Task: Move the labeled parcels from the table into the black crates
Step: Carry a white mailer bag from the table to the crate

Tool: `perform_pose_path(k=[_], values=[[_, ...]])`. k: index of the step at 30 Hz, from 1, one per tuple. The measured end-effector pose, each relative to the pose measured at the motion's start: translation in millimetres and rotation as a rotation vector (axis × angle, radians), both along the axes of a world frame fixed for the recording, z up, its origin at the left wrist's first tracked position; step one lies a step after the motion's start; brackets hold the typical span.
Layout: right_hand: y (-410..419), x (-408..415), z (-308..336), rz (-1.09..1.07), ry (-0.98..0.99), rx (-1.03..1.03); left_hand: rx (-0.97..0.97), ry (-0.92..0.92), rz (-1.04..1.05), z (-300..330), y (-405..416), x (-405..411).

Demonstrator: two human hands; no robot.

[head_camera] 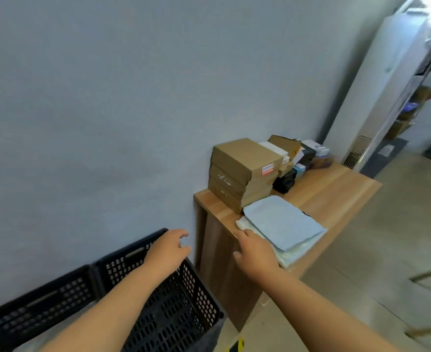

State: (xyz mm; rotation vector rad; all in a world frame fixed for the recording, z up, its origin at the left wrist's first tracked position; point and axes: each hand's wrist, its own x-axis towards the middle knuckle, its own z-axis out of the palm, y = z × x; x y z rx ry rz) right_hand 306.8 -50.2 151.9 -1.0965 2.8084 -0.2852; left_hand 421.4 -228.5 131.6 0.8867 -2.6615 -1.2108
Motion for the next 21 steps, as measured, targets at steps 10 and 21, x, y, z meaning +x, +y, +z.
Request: perform_pose_path(k=[10, 21], values=[[168, -112, 7, -0.116, 0.031, 0.056, -0.004, 0.028, -0.024, -7, 154, -109], [220, -206, -12, -0.166, -0.03, 0.029, 0.057, -0.009, -0.018, -39, 194, -193]])
